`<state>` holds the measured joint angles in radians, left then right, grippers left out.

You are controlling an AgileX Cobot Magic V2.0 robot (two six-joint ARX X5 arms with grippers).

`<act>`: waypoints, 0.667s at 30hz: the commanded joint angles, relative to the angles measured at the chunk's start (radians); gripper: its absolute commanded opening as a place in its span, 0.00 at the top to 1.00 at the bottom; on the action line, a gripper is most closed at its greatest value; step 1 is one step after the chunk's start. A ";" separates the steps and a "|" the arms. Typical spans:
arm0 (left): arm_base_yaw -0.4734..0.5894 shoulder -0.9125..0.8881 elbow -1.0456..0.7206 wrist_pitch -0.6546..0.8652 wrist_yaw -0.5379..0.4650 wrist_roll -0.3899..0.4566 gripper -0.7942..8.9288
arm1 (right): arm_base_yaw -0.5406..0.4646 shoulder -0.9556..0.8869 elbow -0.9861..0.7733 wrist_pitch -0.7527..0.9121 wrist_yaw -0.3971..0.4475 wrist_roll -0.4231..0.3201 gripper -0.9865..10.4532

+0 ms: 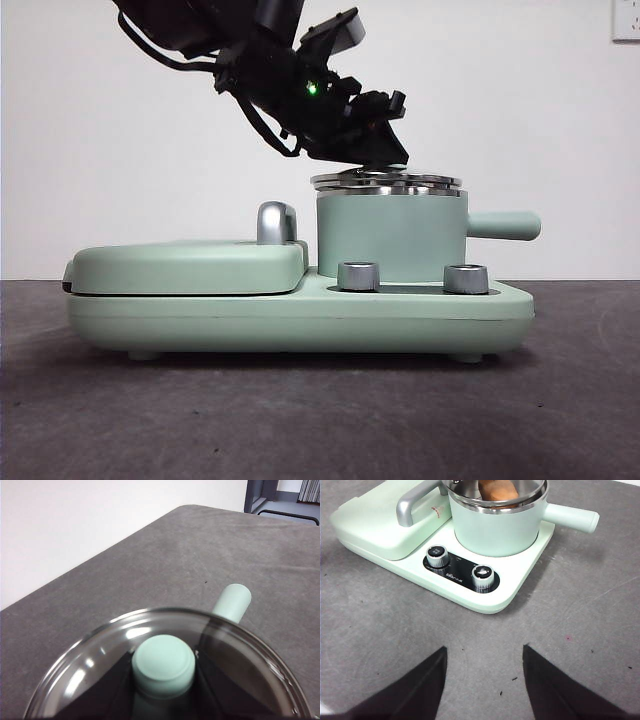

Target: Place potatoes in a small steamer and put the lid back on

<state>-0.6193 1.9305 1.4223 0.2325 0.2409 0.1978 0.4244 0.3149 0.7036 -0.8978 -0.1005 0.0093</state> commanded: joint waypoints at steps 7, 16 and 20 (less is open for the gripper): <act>-0.011 0.021 0.039 0.031 0.027 0.014 0.90 | 0.005 0.002 0.002 0.007 0.030 0.016 0.71; -0.011 0.031 0.039 0.048 0.031 0.014 0.90 | 0.005 0.002 0.002 0.007 0.031 0.016 0.71; -0.011 0.035 0.039 0.052 0.031 0.014 0.90 | 0.005 0.002 0.002 0.007 0.030 0.016 0.71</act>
<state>-0.6197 1.9442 1.4223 0.2623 0.2646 0.1982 0.4244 0.3149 0.7036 -0.8978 -0.0742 0.0093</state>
